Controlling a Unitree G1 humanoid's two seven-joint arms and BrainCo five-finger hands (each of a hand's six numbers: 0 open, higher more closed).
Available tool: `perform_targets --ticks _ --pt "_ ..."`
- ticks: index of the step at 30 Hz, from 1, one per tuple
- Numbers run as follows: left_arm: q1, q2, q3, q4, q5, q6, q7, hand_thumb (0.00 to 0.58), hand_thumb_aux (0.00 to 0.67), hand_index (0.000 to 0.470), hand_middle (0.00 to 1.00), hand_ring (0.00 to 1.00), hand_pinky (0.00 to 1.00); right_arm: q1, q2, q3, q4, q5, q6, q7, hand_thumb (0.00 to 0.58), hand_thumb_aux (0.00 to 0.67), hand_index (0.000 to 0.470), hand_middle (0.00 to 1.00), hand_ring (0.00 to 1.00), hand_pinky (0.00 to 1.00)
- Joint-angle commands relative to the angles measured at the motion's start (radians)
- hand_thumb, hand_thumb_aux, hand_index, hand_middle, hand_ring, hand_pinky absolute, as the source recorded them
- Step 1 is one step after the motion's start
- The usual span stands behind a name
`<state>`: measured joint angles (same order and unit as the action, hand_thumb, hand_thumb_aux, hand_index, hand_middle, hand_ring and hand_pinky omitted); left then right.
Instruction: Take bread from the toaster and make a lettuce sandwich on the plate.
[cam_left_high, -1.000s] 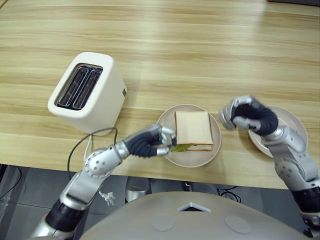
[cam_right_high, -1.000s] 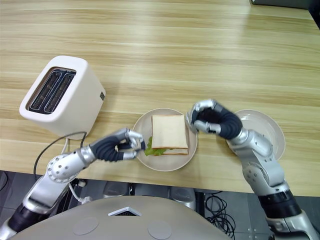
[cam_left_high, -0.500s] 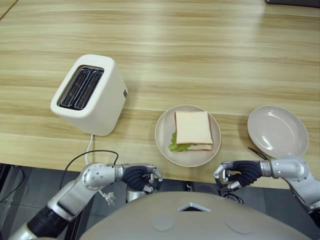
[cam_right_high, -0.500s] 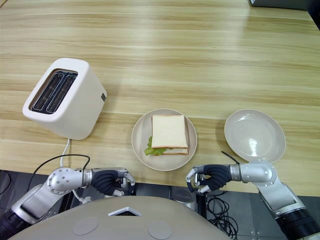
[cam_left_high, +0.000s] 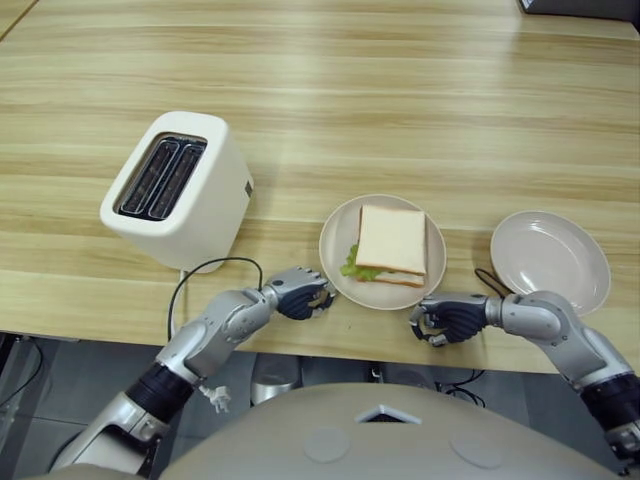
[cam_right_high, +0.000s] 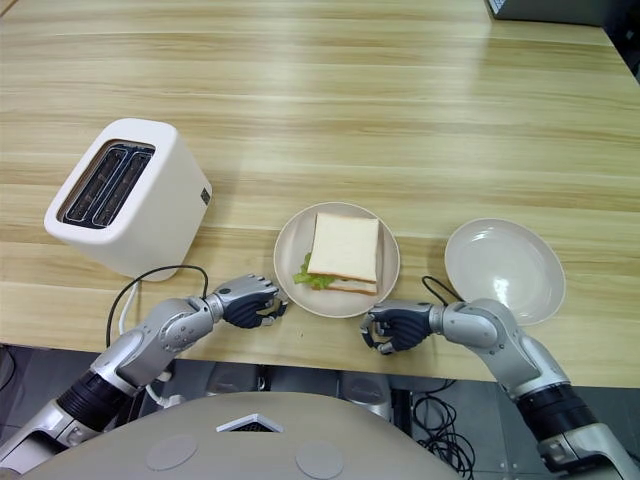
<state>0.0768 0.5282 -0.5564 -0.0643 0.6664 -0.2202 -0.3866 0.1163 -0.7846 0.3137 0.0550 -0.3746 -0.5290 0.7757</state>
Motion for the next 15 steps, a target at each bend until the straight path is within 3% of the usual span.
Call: perform_targets --ticks 1,5,15 --pt "-0.057 -0.024 -0.018 0.125 0.025 -0.001 0.007 0.58 0.67 0.46 1.0 1.0 1.0 -0.073 0.039 0.044 0.137 -0.034 0.006 -0.018 0.58 0.67 0.46 1.0 1.0 1.0" --pt "-0.165 -0.072 0.006 0.304 0.025 0.0 0.089 0.58 0.67 0.46 1.0 1.0 1.0 -0.185 0.097 0.022 0.242 0.058 0.018 -0.009 0.58 0.67 0.46 1.0 1.0 1.0" --pt "-0.492 -0.238 0.018 0.908 0.004 -0.052 0.333 0.58 0.67 0.46 1.0 1.0 1.0 -0.535 0.313 -0.05 0.77 0.255 -0.045 0.057 0.58 0.67 0.46 1.0 1.0 1.0"
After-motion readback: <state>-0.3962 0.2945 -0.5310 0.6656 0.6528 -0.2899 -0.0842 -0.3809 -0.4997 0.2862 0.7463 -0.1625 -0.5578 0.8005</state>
